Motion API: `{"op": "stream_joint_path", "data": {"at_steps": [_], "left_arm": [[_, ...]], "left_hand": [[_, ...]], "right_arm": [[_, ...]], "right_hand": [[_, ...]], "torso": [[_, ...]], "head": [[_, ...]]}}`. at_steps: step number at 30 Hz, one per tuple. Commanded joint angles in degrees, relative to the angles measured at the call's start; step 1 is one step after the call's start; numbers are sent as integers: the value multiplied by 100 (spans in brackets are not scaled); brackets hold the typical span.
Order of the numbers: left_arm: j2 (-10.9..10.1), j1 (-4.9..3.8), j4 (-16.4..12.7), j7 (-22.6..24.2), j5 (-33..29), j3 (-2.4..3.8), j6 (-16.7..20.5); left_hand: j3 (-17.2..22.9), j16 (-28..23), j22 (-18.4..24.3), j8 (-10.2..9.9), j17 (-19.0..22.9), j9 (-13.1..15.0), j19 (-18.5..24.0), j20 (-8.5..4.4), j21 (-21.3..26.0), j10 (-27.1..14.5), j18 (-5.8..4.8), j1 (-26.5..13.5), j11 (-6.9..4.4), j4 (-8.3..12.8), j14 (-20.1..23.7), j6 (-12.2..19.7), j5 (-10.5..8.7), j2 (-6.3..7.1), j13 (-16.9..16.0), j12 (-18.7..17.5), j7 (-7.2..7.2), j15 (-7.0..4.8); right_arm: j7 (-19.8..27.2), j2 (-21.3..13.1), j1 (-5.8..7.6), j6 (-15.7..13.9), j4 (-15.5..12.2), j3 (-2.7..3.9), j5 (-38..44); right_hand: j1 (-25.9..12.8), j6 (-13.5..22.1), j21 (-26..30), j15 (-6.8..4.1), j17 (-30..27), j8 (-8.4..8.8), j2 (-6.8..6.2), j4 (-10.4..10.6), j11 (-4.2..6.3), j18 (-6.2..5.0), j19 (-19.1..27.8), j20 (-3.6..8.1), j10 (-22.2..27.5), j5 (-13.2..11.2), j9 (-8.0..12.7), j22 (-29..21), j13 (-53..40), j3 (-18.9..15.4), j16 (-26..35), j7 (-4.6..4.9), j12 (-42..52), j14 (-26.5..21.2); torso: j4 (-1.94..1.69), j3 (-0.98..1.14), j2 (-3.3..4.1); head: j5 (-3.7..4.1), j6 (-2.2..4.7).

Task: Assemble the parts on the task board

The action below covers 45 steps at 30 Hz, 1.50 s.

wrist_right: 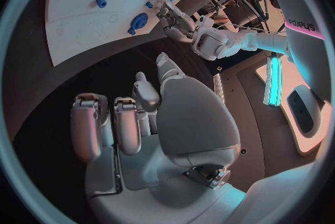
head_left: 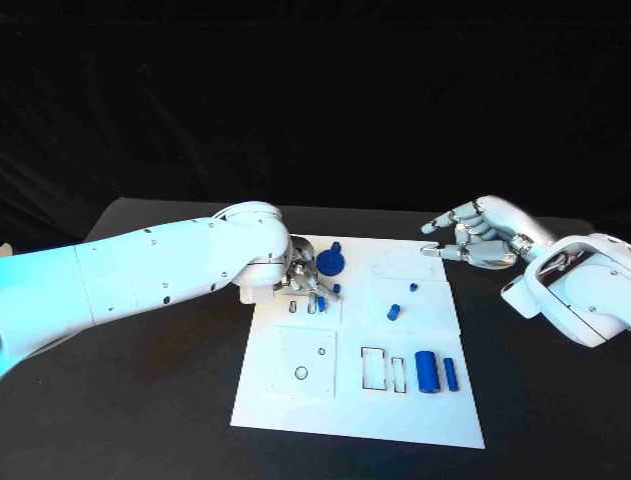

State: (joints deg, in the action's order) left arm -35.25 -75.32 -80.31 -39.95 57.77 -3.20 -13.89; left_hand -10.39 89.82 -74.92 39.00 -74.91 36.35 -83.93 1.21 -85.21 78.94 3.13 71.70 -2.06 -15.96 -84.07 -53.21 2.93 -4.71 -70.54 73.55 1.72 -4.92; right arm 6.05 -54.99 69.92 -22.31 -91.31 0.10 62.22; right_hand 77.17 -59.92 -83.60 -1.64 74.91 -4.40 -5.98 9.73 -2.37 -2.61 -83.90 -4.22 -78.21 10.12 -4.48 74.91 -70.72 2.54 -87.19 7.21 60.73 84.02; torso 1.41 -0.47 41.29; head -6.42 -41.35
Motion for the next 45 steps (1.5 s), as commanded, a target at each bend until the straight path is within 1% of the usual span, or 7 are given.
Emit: {"op": "stream_joint_path", "data": {"at_steps": [1, 15, 23, 26, 27, 31, 45], "left_arm": [[17, -4, -9, -246, 19, 0, -131], [23, -4, -9, -247, 19, -1, -196], [27, -4, -10, -235, -56, -1, -86], [27, -4, -15, -225, -110, -1, -53], [25, -4, -17, -219, -133, -1, -38], [4, -3, -37, -205, -180, -1, 13], [-332, -4, -374, -146, -325, 41, 449]], "left_hand": [[68, 18, -601, 38, -1509, 18, -224, -21, -22, 23, -120, 83, -7, -14, -593, 52, 0, 27, -11, 40, 2, -44], [211, 18, -621, 33, -1509, 51, -228, -20, -31, 32, -123, 159, -8, -32, -593, 54, 1, 75, -30, 52, -1, -43], [1267, 18, -617, -161, -1509, 31, -215, -76, -24, -26, -119, 1171, -71, 304, -593, 233, 149, -135, -7, -14, -60, -106], [1941, 18, -615, -284, -1509, 3, -208, -57, -19, -71, -120, 1398, -20, 335, -593, 293, 412, 122, 28, -80, 16, -72], [2618, 18, -613, -334, -1509, 19, -202, -50, -15, -74, -111, 1350, -6, 241, -593, 287, 446, 449, 51, -115, 60, -4], [4205, 18, -572, -282, -1509, 190, -172, 17, 19, -59, -104, 911, 36, 173, -593, 254, 405, 1152, 106, -177, 107, 0], [5051, 18, -593, -160, -1509, 417, -178, 21, 20, -11, -105, 392, 32, 533, -593, 269, 381, 1424, 83, -157, 66, -5]], "right_arm": [[1, 13, -7, 29, 7, 0, 61], [-27, 29, -8, 37, 19, 0, 69], [-27, 34, -8, 43, 25, 0, 69], [-29, 37, -8, 51, 29, 0, 69], [-30, 39, -9, 56, 31, 0, 69], [-32, 46, -10, 75, 39, 0, 64], [-50, 75, -24, 96, 74, 0, 70]], "right_hand": [[86, -34, 34, -33, 1136, -39, 25, -18, 24, -24, 10, 11, 13, 42, -7, 221, 12, -24, 24, -14, -37, 502], [100, -35, 34, -34, 1136, -39, 29, -25, 25, -23, 9, 12, 14, 47, -7, 222, 14, -23, 25, -15, -40, 502], [100, -35, 34, -34, 1136, -39, 29, -25, 25, -23, 9, 12, 14, 47, -7, 222, 14, -23, 25, -15, -40, 502], [100, -35, 34, -34, 1136, -39, 29, -25, 25, -23, 9, 12, 14, 47, -7, 222, 14, -23, 25, -15, -40, 502], [100, -35, 34, -34, 1136, -39, 29, -25, 25, -23, 9, 12, 14, 47, -7, 222, 14, -23, 25, -15, -40, 502], [115, -38, 37, -35, 1134, -40, 36, -32, 25, -24, 10, 13, 15, 49, -8, 218, 18, -25, 27, -14, -43, 502], [105, -38, 46, -35, 1126, -39, 41, -25, 24, -28, 18, 14, 22, 47, -8, 202, 30, -31, 34, -12, -61, 500]], "torso": [[-2, 4, 2], [3, 5, 3], [3, 5, 2], [2, 4, 1], [3, 4, 0], [-2, 7, 1], [-17, 17, -2]], "head": [[-3, -6], [-5, -23], [-3, -38], [-5, -44], [-6, -46], [-7, -50], [-21, -50]]}}
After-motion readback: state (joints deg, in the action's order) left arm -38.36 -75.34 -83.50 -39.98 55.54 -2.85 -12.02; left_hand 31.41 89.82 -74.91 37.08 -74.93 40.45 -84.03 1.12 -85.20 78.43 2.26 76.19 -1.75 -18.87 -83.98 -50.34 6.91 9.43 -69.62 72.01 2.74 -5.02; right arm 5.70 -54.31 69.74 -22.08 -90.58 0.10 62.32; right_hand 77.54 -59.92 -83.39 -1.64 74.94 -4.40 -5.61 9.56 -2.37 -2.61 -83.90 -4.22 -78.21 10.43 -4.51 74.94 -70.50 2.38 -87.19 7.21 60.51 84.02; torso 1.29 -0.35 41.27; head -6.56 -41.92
